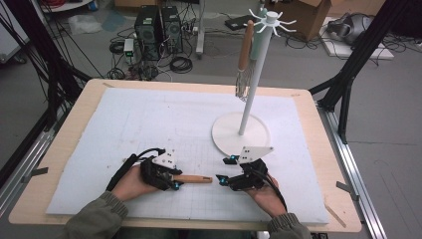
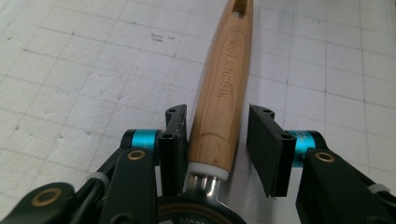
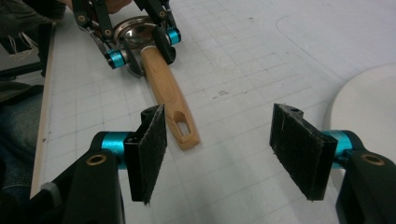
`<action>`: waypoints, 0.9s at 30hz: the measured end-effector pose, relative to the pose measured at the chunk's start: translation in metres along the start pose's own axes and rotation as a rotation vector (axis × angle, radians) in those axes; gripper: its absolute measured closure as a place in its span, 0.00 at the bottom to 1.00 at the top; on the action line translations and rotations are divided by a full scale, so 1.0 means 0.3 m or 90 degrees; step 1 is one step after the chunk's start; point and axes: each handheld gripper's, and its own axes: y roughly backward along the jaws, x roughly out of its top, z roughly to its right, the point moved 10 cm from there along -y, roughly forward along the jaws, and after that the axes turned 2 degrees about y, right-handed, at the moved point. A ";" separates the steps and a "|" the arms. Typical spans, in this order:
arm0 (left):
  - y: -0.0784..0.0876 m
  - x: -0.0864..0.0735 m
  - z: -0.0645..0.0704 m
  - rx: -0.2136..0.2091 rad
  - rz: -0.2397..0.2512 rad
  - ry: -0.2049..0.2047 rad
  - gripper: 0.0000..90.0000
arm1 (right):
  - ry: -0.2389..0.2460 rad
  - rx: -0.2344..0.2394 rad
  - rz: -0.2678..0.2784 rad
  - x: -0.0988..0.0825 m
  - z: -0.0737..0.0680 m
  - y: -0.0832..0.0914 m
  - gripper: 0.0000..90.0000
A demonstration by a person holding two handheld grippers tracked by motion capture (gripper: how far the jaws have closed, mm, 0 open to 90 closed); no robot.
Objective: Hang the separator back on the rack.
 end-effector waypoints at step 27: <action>0.005 0.026 0.005 -0.004 -0.015 -0.033 0.77 | 0.012 0.033 -0.060 -0.030 -0.030 -0.076 0.41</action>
